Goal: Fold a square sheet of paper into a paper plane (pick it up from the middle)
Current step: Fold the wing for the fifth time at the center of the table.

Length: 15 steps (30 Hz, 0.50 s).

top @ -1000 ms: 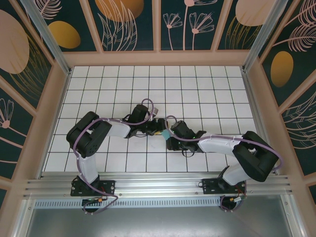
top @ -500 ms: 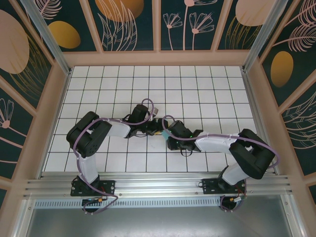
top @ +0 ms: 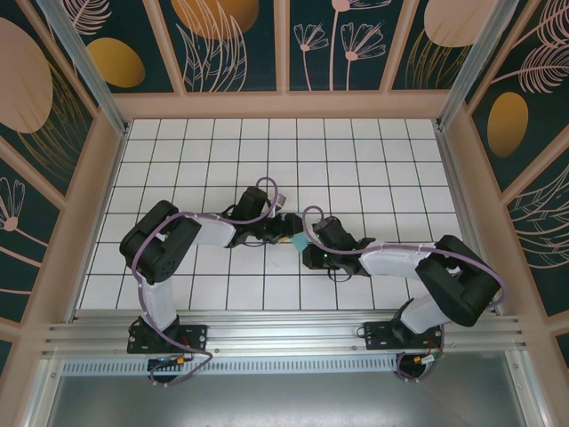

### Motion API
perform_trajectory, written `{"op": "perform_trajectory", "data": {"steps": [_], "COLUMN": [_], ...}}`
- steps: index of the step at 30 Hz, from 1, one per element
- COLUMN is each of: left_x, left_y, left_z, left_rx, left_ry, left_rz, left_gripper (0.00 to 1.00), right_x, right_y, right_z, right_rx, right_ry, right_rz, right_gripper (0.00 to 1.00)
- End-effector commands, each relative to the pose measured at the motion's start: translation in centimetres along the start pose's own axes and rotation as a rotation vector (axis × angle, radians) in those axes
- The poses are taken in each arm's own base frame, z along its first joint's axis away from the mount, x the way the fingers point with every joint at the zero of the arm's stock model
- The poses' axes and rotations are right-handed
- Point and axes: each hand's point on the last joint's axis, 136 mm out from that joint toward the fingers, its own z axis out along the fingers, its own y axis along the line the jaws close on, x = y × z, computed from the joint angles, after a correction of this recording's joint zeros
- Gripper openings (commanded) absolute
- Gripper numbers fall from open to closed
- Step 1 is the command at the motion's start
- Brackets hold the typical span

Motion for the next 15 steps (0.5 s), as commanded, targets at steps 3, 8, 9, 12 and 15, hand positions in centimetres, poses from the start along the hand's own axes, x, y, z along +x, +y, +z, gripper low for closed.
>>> {"op": "perform_trajectory", "data": {"steps": [3,8,9,12,15], "left_x": [0.0,-0.3,-0.3,-0.1,-0.1], "left_y": [2.6,0.9,0.6,-0.5,-1.9], "left_z": [1.1,0.9,0.9,0.8,0.5], "left_rx": [-0.083,-0.025,-0.013,0.041,0.107], "left_ry": [-0.01,-0.008,-0.007,0.004,0.009], "left_rz": [0.03,0.055,0.061,0.07,0.081], "left_gripper": [0.67,0.68,0.68,0.68,0.69], "right_x": [1.3,1.4,1.5,1.7,2.0], "right_y": [0.6,0.4,0.3,-0.4,-0.9], "right_z": [0.4,0.4,0.4,0.7,0.9], "right_rx": [-0.107,-0.116,-0.115,-0.095,-0.078], "right_ry": [0.053,0.058,0.062,0.076,0.086], "right_rz": [0.07,0.093,0.097,0.122,0.14], "right_gripper": [0.14,0.13,0.12,0.12,0.12]}}
